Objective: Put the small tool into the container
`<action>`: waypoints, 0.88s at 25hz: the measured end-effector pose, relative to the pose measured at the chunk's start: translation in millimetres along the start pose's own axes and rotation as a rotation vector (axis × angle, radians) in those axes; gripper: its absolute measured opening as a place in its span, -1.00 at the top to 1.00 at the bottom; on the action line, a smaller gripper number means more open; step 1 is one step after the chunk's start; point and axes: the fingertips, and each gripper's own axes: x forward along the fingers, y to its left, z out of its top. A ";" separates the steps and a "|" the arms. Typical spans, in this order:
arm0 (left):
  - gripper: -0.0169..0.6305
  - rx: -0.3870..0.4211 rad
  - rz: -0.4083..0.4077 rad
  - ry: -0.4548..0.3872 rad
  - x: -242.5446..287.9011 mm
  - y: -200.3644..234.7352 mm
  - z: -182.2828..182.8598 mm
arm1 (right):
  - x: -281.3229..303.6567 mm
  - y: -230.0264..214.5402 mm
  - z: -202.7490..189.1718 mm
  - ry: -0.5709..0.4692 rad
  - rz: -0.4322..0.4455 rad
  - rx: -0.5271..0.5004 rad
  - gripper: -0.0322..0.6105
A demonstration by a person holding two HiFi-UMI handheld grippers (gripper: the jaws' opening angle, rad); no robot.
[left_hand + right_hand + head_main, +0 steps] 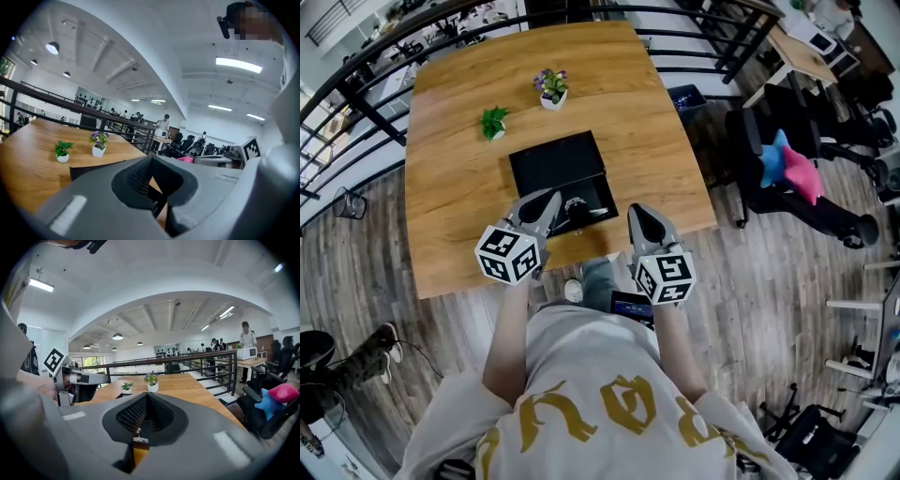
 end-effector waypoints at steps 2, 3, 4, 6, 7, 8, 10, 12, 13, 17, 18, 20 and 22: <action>0.95 0.019 0.008 0.027 -0.4 0.2 -3.7 | -1.6 -0.4 0.4 -0.001 -0.002 0.002 0.82; 0.95 0.030 0.012 0.039 -0.5 0.3 -5.6 | -1.8 -0.5 0.6 -0.002 -0.002 0.003 0.82; 0.95 0.036 0.015 0.047 -0.6 0.5 -7.1 | -1.8 -0.3 0.8 -0.002 -0.003 0.004 0.82; 0.95 0.039 0.020 0.056 -0.4 1.6 -10.0 | -1.5 0.0 0.3 0.000 -0.003 0.005 0.82; 0.95 0.042 0.025 0.060 -0.4 2.5 -11.6 | -1.7 0.2 -0.3 0.001 -0.004 0.006 0.82; 0.95 0.048 0.032 0.065 -0.6 3.5 -13.1 | -1.9 0.5 -1.2 0.003 -0.003 0.006 0.82; 0.95 0.056 0.045 0.070 -1.3 5.6 -14.9 | -2.3 1.1 -3.0 0.008 -0.002 0.006 0.82; 0.95 0.057 0.048 0.074 -1.3 7.0 -16.6 | -2.8 1.2 -4.7 0.011 -0.002 0.006 0.82; 0.95 0.056 0.047 0.075 -1.3 7.2 -17.5 | -3.1 1.0 -5.5 0.011 -0.004 0.006 0.82; 0.95 0.056 0.046 0.082 -1.0 7.1 -19.4 | -4.2 0.2 -5.6 0.010 -0.008 0.010 0.82; 0.95 0.055 0.046 0.083 -0.9 7.5 -19.3 | -4.2 0.0 -4.9 0.010 -0.009 0.011 0.82; 0.95 0.048 0.046 0.085 -0.2 9.1 -19.7 | -3.3 -0.5 -3.9 0.010 -0.009 0.012 0.82; 0.95 0.041 0.046 0.088 0.7 11.6 -21.6 | -1.6 -0.9 -3.7 0.009 -0.009 0.010 0.82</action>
